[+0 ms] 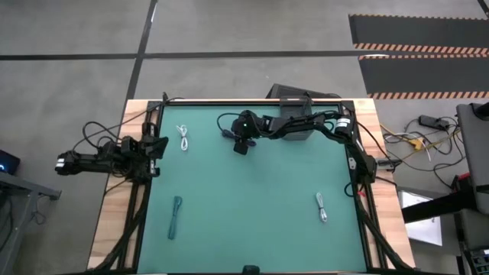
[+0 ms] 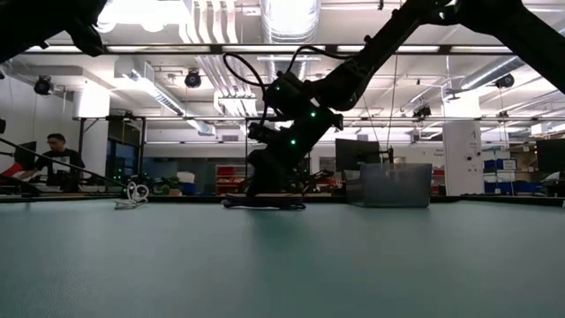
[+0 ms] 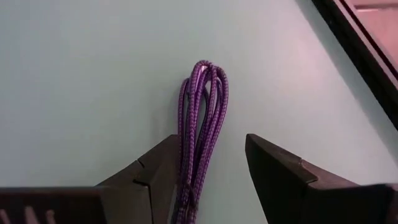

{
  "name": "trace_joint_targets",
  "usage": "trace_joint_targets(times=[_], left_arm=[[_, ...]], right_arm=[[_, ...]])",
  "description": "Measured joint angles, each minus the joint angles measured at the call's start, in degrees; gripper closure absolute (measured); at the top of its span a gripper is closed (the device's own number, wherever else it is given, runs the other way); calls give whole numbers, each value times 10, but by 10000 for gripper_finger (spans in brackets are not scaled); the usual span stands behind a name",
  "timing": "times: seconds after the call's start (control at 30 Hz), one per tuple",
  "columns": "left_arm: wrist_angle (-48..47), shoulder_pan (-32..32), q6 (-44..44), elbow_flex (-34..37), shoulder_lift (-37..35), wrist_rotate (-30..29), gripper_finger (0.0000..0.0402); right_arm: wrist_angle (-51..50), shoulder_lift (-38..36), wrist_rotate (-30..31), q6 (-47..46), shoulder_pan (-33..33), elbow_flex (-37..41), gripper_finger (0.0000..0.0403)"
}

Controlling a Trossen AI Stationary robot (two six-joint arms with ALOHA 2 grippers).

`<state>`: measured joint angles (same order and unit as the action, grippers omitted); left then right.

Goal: Pick and place USB-C Cables
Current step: Put the purple charger cable into the black bin

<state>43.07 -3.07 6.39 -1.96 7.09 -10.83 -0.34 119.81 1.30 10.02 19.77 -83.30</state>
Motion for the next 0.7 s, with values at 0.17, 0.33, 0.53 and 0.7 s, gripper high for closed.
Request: trace_joint_targets(times=[0.17,0.33,0.53,0.7], left_arm=[[0,0,0,0,0,-1,402],[0,0,0,0,0,-1,402],[0,0,0,0,0,-2,402],[0,0,0,0,0,-2,402]], right_arm=[[-29,0,-3,-5,0,-3,239],[-46,0,-3,-18,1,-3,252],[-57,3,-5,-19,3,-3,275],[-54,3,-5,-16,3,-3,303]])
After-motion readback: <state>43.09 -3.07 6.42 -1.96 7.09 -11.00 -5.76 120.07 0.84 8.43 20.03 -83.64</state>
